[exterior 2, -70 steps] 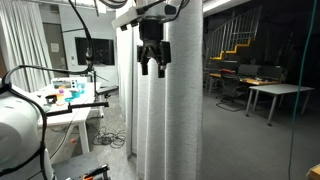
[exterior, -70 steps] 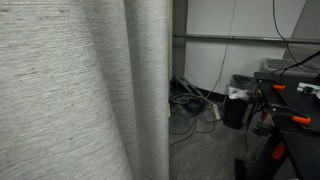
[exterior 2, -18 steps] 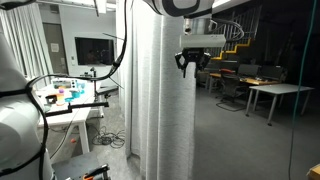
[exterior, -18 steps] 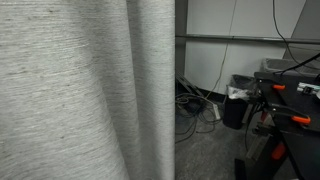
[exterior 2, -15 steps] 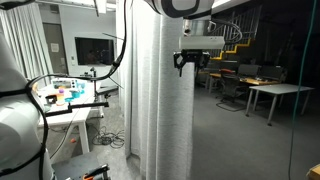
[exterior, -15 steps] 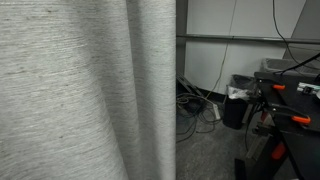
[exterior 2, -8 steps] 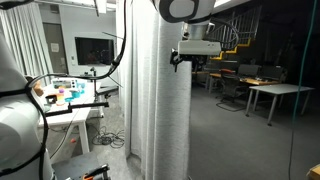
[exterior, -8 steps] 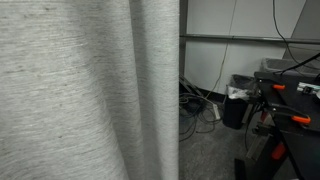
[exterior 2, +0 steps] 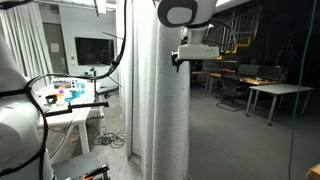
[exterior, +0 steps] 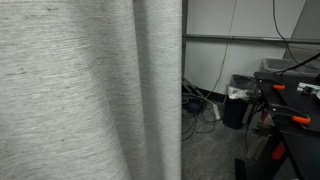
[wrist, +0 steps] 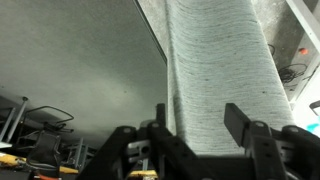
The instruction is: Open the curtain to the left then close it to the right
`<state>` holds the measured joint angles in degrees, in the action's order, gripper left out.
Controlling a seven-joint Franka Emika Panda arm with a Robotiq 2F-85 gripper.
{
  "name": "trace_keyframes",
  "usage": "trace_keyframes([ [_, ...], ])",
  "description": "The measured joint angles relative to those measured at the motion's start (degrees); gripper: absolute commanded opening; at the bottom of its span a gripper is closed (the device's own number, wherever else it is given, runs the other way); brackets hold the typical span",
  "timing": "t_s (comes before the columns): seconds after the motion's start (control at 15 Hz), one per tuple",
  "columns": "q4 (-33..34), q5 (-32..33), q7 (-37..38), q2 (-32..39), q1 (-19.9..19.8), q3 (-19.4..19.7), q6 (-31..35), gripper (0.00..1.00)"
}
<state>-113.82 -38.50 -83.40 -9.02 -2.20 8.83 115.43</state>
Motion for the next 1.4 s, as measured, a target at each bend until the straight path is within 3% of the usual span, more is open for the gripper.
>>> trace_keyframes([
  [0.27,-0.3,0.0,-0.1,-0.1,0.0,0.0,0.3,0.02],
  [0.33,-0.3,0.0,-0.1,-0.1,-0.1,0.0,0.5,0.00],
  [0.8,-0.7,4.5,0.8,-1.0,0.0,-1.1,2.6,0.01],
  [1.07,-1.5,14.8,5.7,-3.9,0.1,-3.9,3.2,0.01],
  [1.4,-2.3,27.8,7.5,-9.6,-0.1,-3.0,-1.9,0.01],
])
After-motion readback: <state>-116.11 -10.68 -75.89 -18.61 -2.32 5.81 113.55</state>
